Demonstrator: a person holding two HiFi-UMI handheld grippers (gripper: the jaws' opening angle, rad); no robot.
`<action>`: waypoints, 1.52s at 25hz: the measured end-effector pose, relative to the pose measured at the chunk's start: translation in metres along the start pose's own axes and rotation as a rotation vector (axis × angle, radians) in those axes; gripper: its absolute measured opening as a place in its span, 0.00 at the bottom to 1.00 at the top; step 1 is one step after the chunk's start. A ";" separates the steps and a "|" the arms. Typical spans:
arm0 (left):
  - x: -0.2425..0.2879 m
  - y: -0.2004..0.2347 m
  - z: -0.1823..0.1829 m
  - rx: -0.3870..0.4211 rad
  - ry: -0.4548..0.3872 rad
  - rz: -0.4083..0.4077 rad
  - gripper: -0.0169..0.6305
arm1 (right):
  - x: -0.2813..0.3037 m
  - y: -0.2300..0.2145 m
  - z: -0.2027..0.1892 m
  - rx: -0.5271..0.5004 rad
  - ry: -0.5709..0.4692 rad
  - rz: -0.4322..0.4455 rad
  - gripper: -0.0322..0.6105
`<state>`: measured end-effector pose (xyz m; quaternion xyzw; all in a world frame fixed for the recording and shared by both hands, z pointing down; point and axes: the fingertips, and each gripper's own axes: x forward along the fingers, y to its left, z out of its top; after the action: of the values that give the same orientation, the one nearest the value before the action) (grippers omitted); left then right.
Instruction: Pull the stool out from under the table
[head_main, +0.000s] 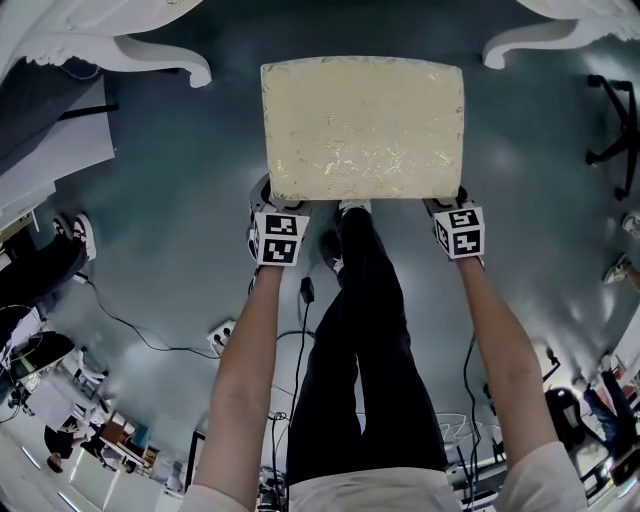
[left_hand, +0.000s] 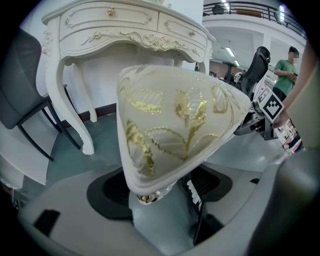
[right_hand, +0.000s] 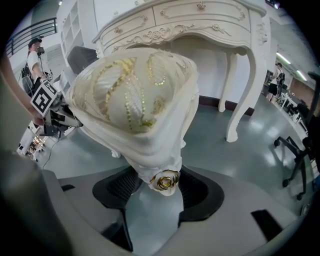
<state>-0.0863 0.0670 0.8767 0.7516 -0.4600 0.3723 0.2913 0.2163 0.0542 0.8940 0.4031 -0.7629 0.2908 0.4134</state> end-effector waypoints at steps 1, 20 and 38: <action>-0.001 -0.001 -0.001 -0.001 0.005 -0.002 0.59 | 0.000 0.001 -0.002 0.001 0.006 0.000 0.50; -0.108 -0.017 -0.031 -0.120 0.084 0.019 0.59 | -0.092 0.052 0.005 0.099 0.107 -0.089 0.51; -0.163 -0.033 0.142 -0.280 0.033 -0.079 0.59 | -0.207 0.072 0.154 0.176 0.157 -0.022 0.51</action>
<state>-0.0639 0.0466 0.6597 0.7149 -0.4727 0.3052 0.4150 0.1633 0.0487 0.6317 0.4222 -0.6952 0.3825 0.4382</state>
